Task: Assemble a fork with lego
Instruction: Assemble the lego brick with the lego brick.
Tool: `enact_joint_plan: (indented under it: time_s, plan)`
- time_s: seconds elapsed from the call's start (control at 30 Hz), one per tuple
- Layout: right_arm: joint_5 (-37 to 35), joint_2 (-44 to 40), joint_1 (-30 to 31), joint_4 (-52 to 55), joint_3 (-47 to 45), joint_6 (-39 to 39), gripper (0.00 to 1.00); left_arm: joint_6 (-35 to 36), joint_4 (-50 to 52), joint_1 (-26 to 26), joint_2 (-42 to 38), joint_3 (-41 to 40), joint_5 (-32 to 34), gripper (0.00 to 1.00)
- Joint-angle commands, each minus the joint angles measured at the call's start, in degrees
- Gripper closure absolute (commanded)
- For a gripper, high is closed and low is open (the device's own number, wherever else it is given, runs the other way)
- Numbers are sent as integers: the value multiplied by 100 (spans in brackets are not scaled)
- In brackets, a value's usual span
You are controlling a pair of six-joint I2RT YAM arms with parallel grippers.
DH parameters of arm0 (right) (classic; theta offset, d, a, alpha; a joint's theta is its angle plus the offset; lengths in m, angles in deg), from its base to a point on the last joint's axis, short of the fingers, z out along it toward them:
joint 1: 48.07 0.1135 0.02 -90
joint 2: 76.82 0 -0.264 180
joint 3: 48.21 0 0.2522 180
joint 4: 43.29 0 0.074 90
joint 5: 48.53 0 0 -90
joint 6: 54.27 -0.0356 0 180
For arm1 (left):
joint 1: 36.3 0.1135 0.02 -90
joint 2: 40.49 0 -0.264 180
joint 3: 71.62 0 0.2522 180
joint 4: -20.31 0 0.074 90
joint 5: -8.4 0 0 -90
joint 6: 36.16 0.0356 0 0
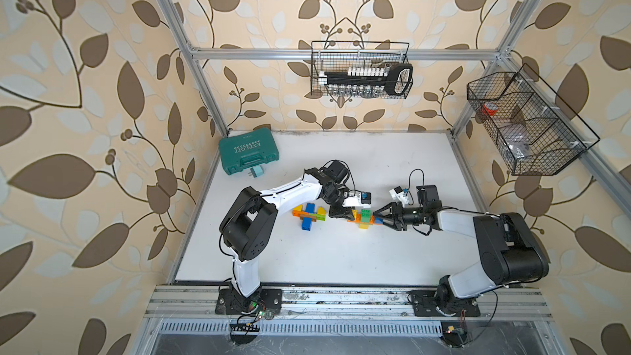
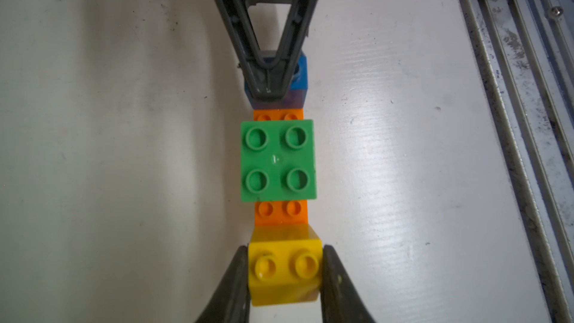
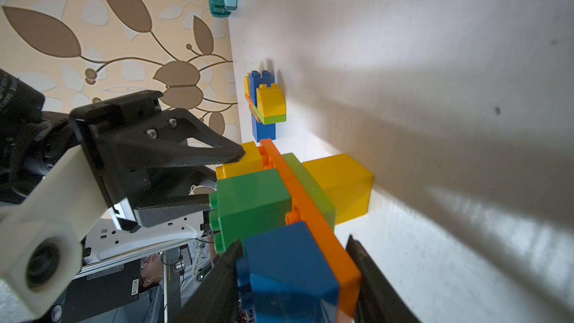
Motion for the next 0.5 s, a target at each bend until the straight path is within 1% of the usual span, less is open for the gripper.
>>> enact_joint_plan:
  time_s: [0.0, 0.17, 0.3, 0.47]
  plan:
    - [-157, 162, 27, 181, -28, 145, 46, 38, 265, 13, 147, 59, 124, 77]
    - [-185, 201, 27, 199, -37, 162, 46, -118, 44, 4, 120, -158, 296, 78]
    - [-184, 219, 31, 201, -26, 169, 47, 5, 265, -5, 191, -118, 378, 79]
    - [-185, 204, 27, 217, -24, 168, 47, 343, 207, -18, 89, -402, 259, 79]
